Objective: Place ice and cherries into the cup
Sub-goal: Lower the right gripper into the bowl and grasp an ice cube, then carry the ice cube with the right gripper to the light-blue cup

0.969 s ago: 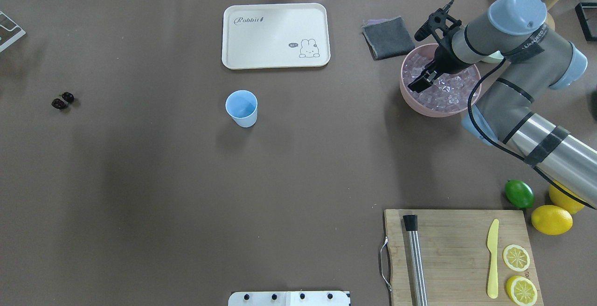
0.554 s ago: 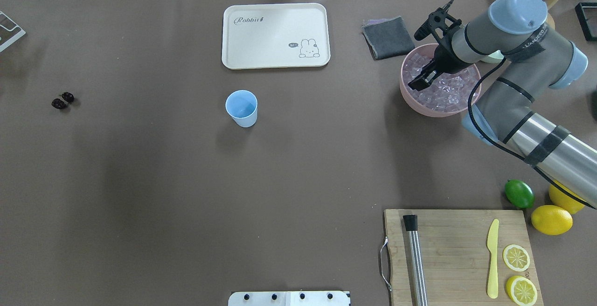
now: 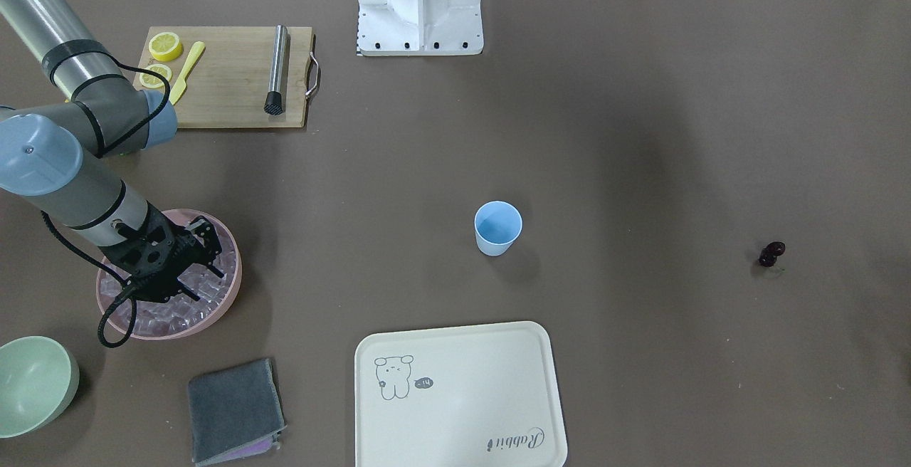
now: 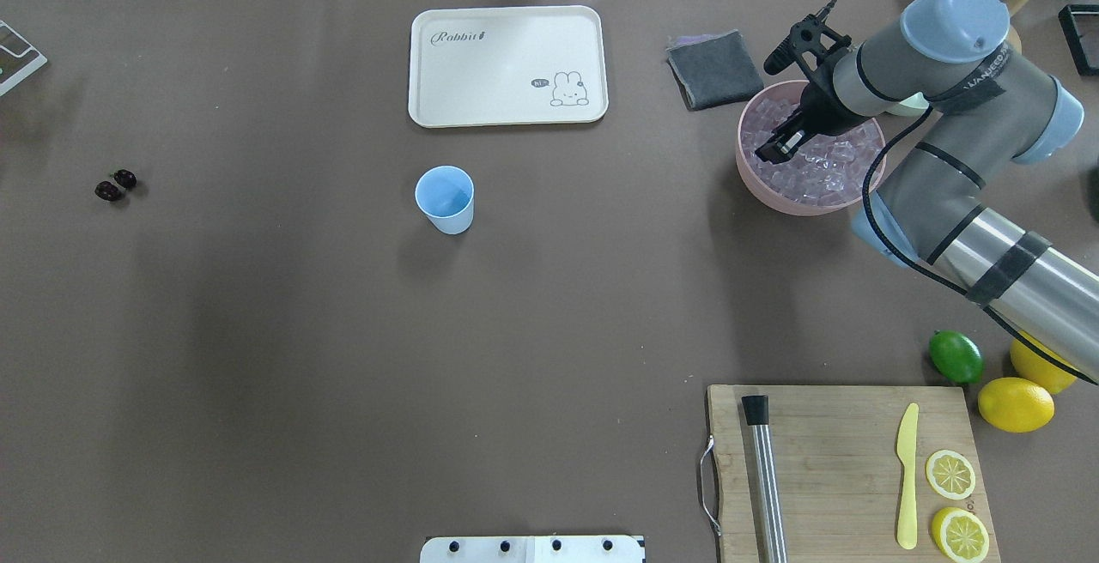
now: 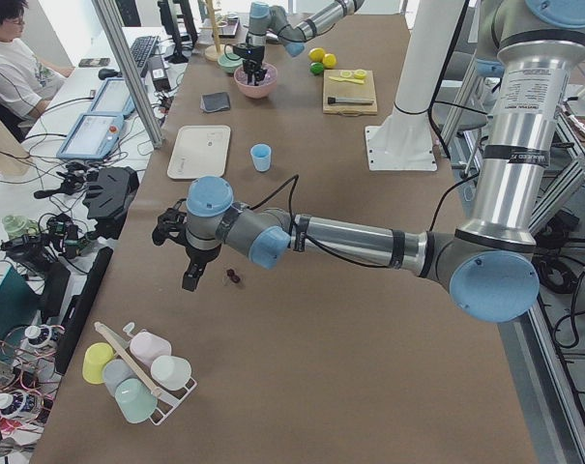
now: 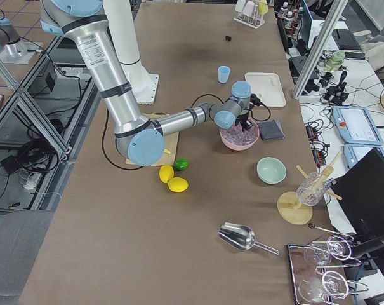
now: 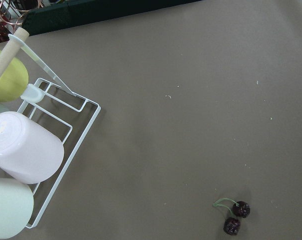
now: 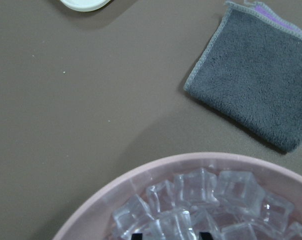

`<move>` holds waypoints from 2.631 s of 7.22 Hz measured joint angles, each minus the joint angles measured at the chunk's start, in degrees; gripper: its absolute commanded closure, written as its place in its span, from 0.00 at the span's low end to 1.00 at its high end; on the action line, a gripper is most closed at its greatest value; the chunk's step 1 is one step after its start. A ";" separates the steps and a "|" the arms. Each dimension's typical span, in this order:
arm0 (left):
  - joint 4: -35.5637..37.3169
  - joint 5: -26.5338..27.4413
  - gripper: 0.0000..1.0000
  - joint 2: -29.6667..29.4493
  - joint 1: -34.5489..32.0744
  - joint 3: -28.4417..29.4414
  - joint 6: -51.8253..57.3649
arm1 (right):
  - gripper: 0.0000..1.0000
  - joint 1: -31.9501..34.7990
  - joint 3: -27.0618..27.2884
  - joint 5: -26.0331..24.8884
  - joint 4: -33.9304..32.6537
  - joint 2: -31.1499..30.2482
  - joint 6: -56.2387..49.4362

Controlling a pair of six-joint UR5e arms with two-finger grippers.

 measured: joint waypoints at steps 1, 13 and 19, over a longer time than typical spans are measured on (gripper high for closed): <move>-0.34 0.00 0.02 0.12 0.03 0.09 -0.02 | 0.60 0.01 0.08 0.00 0.00 -0.01 0.02; -3.67 0.06 0.02 0.55 0.36 0.75 -3.27 | 1.00 5.93 2.60 9.75 -5.68 3.67 3.13; -3.61 0.09 0.02 -1.55 2.34 1.62 -3.81 | 1.00 -13.34 -0.37 -9.67 -21.36 30.34 32.82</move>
